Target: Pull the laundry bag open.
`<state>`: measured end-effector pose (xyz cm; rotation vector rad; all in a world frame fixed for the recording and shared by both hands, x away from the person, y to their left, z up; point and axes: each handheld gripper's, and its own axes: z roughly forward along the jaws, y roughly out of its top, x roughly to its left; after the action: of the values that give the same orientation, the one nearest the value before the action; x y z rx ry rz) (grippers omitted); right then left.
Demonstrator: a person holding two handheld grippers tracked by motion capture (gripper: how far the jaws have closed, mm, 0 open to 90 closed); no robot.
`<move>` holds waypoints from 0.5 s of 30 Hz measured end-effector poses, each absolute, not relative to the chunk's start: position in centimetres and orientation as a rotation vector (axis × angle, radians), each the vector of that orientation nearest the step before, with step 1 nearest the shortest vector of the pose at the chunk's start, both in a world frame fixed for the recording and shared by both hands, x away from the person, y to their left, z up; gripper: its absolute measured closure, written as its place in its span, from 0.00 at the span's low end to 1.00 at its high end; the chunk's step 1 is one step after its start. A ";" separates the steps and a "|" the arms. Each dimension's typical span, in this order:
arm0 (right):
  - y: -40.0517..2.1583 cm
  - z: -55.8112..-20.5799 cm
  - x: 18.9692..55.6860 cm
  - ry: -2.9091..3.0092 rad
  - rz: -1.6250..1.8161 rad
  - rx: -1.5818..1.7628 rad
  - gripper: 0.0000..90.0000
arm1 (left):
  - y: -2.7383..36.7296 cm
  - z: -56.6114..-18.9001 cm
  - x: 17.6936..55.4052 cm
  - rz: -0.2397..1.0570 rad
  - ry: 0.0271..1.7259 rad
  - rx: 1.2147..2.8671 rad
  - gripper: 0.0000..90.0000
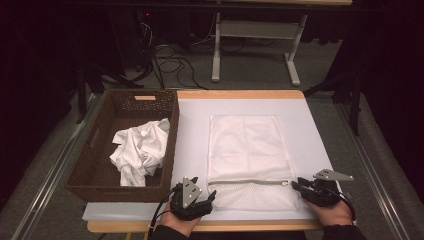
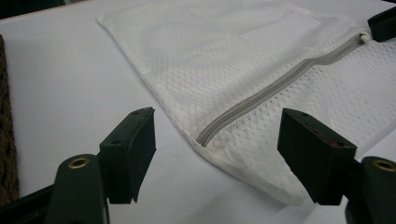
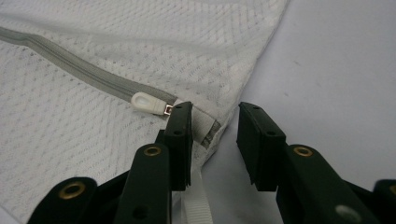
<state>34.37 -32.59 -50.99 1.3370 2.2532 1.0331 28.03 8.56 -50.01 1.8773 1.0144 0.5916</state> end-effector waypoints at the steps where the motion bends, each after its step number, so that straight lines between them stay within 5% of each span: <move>1: -32.6 -51.0 34.4 2.253 1.033 1.337 0.75 | 8.6 -50.0 28.0 0.592 1.014 1.877 0.31; 15: -32.0 -51.0 34.4 2.280 1.023 1.310 0.93 | 9.2 -50.1 27.9 0.602 1.068 1.854 0.31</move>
<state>34.42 -32.01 -50.98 1.3099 2.2799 1.0230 27.91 9.21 -50.13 1.8541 1.0676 0.6017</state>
